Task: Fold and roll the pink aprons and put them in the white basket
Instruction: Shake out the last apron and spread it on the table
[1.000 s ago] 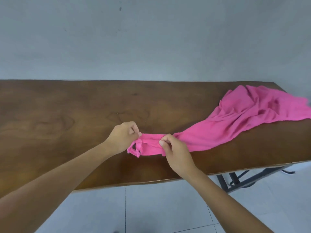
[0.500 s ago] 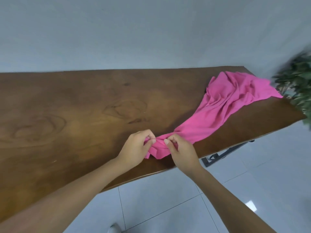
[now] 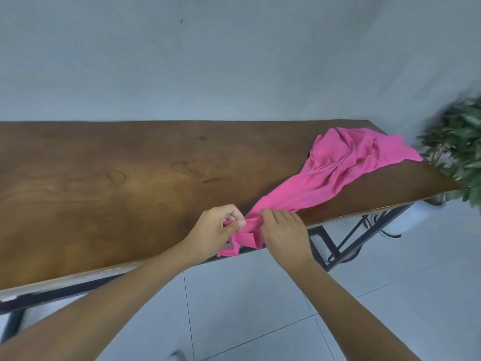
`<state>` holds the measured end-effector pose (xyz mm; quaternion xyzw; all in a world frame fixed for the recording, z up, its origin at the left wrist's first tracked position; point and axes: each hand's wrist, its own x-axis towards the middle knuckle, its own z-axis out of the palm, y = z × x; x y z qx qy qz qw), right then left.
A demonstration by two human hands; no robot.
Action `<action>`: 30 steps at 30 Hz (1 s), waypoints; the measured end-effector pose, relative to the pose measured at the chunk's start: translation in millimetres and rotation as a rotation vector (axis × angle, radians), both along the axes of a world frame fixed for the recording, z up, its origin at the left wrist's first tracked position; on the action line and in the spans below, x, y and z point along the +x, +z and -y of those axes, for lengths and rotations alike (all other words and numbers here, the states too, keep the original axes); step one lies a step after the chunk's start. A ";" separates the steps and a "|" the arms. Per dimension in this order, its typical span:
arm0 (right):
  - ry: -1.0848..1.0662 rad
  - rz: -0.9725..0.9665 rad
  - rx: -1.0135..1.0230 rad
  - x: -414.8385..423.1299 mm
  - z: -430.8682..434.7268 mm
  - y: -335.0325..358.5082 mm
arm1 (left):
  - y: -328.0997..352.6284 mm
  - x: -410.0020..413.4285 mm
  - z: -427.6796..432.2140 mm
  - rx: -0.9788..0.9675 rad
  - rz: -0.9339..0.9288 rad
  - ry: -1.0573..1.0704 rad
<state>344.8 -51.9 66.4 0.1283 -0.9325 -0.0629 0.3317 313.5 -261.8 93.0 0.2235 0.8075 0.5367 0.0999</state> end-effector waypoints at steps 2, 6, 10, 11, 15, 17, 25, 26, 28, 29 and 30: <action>-0.015 -0.009 0.013 15.8 -6.7 6.8 | 6.2 24.8 -0.7 0.019 0.018 -0.017; -0.030 -0.067 -0.005 46.1 -19.2 20.6 | 14.9 74.1 3.7 0.068 0.057 -0.023; -0.080 -0.065 -0.125 75.1 -40.8 28.8 | 20.7 111.3 26.2 0.060 0.051 0.014; -0.080 -0.061 -0.150 82.0 -46.7 29.5 | 21.6 119.3 35.0 0.055 0.056 0.029; -0.086 -0.051 -0.184 109.1 -49.7 30.4 | 24.7 148.0 67.2 -0.016 0.016 0.107; -0.097 -0.036 -0.211 123.2 -42.6 33.7 | 28.5 159.4 80.7 -0.046 -0.011 0.142; -0.155 -0.016 -0.403 154.1 -15.8 68.9 | 56.1 180.5 142.3 -0.138 -0.122 0.205; -0.164 -0.016 -0.413 156.1 -12.8 72.5 | 59.2 183.7 149.3 -0.151 -0.138 0.204; -0.211 0.006 -0.434 157.5 -6.4 77.8 | 64.3 191.8 165.0 -0.166 -0.158 0.201; -0.245 0.029 -0.429 157.0 -2.5 79.5 | 66.7 196.9 173.7 -0.173 -0.169 0.201; -0.271 0.050 -0.413 156.9 2.9 81.7 | 68.7 202.6 183.7 -0.181 -0.179 0.199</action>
